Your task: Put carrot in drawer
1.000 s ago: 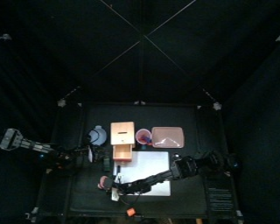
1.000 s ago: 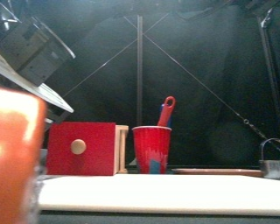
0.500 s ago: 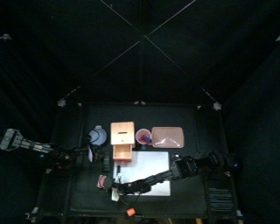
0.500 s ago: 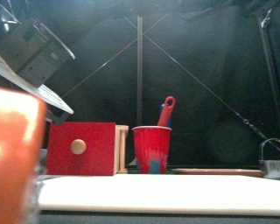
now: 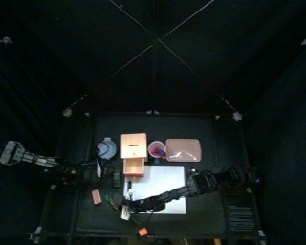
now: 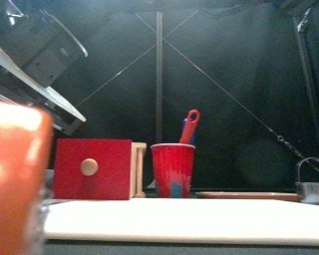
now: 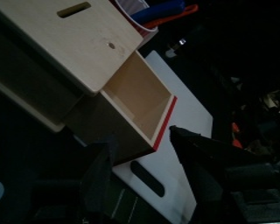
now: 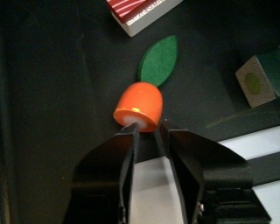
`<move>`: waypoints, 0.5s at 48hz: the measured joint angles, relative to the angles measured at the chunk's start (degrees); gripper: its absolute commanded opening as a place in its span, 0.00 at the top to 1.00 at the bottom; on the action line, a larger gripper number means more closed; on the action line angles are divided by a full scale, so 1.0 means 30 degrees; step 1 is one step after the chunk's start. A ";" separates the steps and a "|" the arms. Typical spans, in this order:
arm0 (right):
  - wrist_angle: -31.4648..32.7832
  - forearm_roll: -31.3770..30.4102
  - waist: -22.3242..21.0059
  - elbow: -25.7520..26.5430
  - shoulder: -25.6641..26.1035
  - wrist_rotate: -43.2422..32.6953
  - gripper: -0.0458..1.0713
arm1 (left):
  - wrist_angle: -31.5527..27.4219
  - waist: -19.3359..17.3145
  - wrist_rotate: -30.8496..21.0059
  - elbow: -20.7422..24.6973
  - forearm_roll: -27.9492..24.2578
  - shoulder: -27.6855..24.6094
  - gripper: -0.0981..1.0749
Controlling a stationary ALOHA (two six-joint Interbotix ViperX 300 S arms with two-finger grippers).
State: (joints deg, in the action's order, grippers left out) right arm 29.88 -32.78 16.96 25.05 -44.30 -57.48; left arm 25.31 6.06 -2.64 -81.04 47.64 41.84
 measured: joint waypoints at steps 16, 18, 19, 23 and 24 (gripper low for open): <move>0.0674 0.1348 -0.0146 0.1963 -0.0059 -0.0146 0.03 | -0.0059 -0.0029 0.0029 0.0000 0.0000 0.0000 0.17; 0.0703 0.1641 -0.0176 0.2256 -0.0205 -0.0176 0.03 | -0.0117 -0.0029 0.0029 0.0000 0.0000 0.0000 0.17; 0.0703 0.1758 -0.0205 0.2402 -0.0264 -0.0234 0.03 | -0.0146 -0.0029 0.0029 0.0000 0.0000 0.0000 0.17; 0.0937 0.2314 -0.0264 0.3223 -0.0791 -0.0176 0.03 | -0.0205 -0.0029 0.0029 -0.0029 -0.0029 0.0000 0.17; 0.1055 0.2402 -0.0264 0.3369 -0.0908 -0.0146 0.03 | -0.0234 -0.0029 0.0000 -0.0059 -0.0029 0.0000 0.17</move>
State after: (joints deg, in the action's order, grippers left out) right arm 33.05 -25.58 16.17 35.16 -47.02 -57.92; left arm 24.61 5.98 -2.64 -81.21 47.55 41.84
